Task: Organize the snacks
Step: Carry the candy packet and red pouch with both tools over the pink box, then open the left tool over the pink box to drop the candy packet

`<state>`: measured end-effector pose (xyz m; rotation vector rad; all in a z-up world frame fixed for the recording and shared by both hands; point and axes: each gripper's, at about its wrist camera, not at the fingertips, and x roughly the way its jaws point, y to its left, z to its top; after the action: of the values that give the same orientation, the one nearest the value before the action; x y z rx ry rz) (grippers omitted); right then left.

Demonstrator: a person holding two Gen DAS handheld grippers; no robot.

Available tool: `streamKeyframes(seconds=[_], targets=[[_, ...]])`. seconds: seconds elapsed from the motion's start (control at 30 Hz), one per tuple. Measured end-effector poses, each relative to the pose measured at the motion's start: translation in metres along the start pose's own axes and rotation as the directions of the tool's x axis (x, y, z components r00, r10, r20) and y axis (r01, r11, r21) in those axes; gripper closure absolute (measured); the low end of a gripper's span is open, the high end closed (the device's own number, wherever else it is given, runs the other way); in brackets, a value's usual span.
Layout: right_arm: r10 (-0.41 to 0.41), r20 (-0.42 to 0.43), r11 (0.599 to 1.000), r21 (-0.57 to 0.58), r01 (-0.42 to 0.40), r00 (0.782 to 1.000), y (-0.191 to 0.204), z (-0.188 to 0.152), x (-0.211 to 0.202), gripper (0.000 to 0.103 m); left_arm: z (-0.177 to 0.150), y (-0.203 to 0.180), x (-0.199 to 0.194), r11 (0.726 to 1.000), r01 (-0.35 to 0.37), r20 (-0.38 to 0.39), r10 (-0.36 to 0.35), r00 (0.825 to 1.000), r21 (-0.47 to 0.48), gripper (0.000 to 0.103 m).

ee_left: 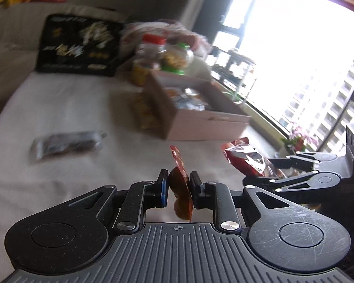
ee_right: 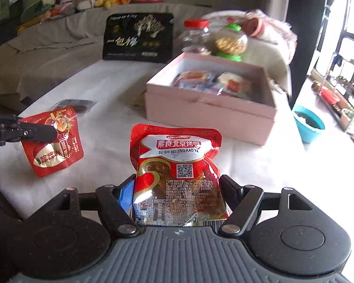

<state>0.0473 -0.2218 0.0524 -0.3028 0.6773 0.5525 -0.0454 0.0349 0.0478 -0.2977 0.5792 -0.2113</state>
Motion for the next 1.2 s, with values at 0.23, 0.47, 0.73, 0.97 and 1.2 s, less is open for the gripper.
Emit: streamKeyframes(seconds=[0.23, 0.47, 0.73, 0.97, 1.2], targets=[[-0.044, 0.205, 0.997, 0.07, 0.03, 0.978, -0.03, 0.031, -0.045, 0.029, 0.029, -0.041, -0.014, 0.988, 0.023, 0.078, -0.035, 0.996, 0.15, 0.08], [-0.11, 0.38, 0.994, 0.017, 0.112, 0.918, -0.046, 0.097, -0.076, 0.029, 0.093, -0.062, -0.012, 0.972, -0.001, 0.234, -0.056, 0.971, 0.237, 0.08], [-0.148, 0.276, 0.987, 0.098, 0.125, 0.95, -0.087, 0.142, -0.036, 0.029, 0.152, -0.041, 0.093, 0.989, 0.144, 0.138, -0.146, 0.98, 0.03, 0.08], [-0.135, 0.16, 0.981, 0.164, 0.109, 0.978, -0.1, 0.147, 0.022, 0.029, 0.134, -0.016, 0.205, 0.967, 0.175, -0.083, -0.193, 0.978, -0.185, 0.078], [-0.075, 0.009, 0.975, 0.209, 0.072, 0.997, -0.101, 0.178, 0.092, 0.027, 0.135, 0.043, 0.169, 0.925, 0.141, 0.055, -0.13, 0.99, -0.354, 0.077]])
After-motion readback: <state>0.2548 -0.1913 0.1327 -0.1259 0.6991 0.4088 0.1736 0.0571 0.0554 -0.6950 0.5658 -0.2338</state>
